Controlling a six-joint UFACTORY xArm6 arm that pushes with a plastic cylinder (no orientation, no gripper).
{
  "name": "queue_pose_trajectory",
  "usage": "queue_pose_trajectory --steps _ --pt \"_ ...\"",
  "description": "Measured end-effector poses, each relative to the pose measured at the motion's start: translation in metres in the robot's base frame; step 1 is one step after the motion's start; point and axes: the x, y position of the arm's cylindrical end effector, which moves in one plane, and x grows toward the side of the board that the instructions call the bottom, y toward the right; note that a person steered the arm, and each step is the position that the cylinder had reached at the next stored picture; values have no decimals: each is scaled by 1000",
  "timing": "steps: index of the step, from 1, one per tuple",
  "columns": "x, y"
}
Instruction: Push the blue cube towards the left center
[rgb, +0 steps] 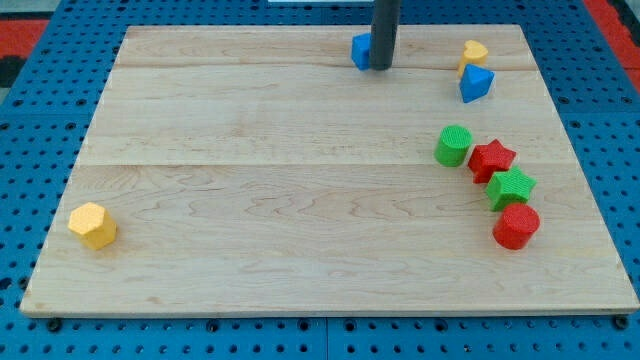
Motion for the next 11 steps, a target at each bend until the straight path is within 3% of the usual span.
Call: queue_pose_trajectory --steps 1,2,3,4,5,6,7,11 --pt "-52 29" --pt "-54 23" --pt "-28 -93" --pt "58 -166" --pt "52 -168" --pt "-12 -143" --pt "-14 -77" --pt "162 -165"
